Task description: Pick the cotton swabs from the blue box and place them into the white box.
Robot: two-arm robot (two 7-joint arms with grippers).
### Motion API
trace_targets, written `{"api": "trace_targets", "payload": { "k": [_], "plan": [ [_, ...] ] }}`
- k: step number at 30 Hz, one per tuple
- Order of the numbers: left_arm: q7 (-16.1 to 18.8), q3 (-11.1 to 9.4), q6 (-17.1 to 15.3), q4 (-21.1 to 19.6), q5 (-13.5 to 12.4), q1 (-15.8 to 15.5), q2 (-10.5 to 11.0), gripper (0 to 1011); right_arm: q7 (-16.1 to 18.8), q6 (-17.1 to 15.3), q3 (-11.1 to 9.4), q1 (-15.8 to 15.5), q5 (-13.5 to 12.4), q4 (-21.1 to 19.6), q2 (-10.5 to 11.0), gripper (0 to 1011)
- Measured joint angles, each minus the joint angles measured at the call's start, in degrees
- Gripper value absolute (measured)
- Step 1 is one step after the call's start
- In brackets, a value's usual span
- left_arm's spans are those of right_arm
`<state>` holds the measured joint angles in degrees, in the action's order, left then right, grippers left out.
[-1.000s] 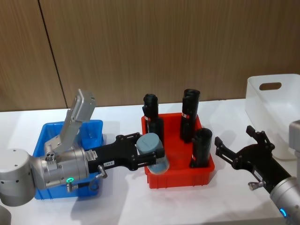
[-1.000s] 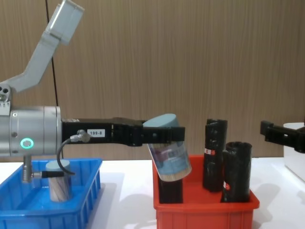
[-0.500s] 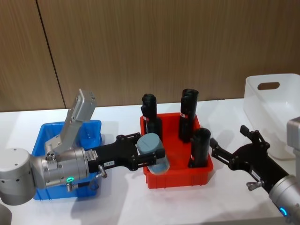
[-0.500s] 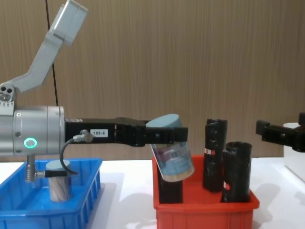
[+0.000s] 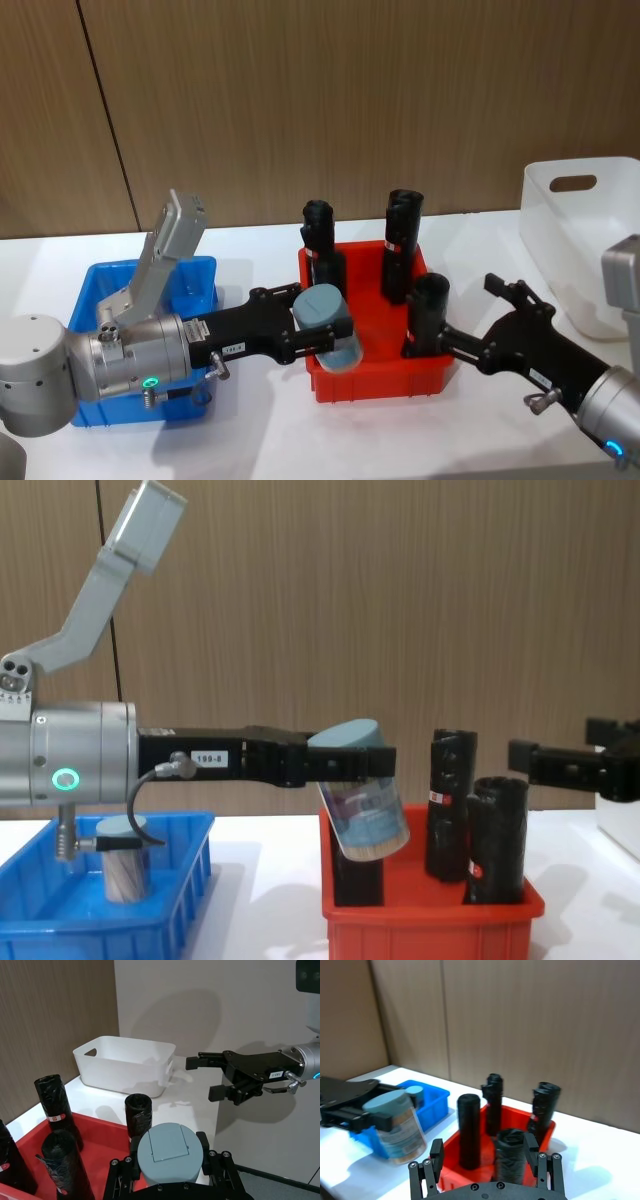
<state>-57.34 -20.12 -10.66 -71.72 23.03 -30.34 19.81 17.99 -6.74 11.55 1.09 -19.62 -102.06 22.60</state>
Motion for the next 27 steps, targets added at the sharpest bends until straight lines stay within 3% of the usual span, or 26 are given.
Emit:
{"api": "trace_targets", "payload": {
  "k": [13,20,27],
  "plan": [
    [-0.07,-0.03,0.02,0.08,-0.04,-0.07,-0.06,660,11.25,-3.33,0.52,2.76,0.57,1.08,1.26,1002],
    [-0.10,-0.03,0.02,0.11,-0.04,-0.09,-0.06,660,16.85,-4.84,1.92,5.17,2.39,3.21,0.41,1002],
    [-0.10,-0.02,0.02,0.11,-0.03,-0.10,-0.06,660,19.82,-5.50,3.33,7.23,4.21,5.42,-0.99,1002]
  ]
}}
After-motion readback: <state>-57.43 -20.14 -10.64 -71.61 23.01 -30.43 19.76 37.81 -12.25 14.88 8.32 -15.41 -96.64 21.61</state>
